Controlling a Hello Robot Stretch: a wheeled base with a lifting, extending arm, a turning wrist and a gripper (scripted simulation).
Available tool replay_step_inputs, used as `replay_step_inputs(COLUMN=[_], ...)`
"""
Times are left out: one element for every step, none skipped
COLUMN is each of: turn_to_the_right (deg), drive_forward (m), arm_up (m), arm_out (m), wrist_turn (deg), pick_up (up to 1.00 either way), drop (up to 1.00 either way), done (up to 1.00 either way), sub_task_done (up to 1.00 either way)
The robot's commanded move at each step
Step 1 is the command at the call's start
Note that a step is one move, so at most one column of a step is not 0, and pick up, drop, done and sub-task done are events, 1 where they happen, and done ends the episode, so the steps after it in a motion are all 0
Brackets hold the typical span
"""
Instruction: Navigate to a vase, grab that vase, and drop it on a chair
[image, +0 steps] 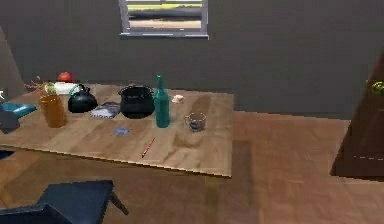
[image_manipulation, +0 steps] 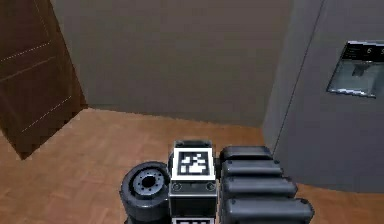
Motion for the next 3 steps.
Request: replay_step_inputs(turn_to_the_right=[-45.0,-45.0,-21.0], drive_forward=[0.00,0.00,0.00], arm_up=[0.00,0.00,0.00], arm_out=[0.00,0.00,0.00], wrist_turn=[0.0,0.0,0.0], pick_up=[0.00,0.00,0.00], drop=[0.00,0.00,0.00], done=[0.00,0.00,0.00], sub_task_done=[0.00,0.00,0.00])
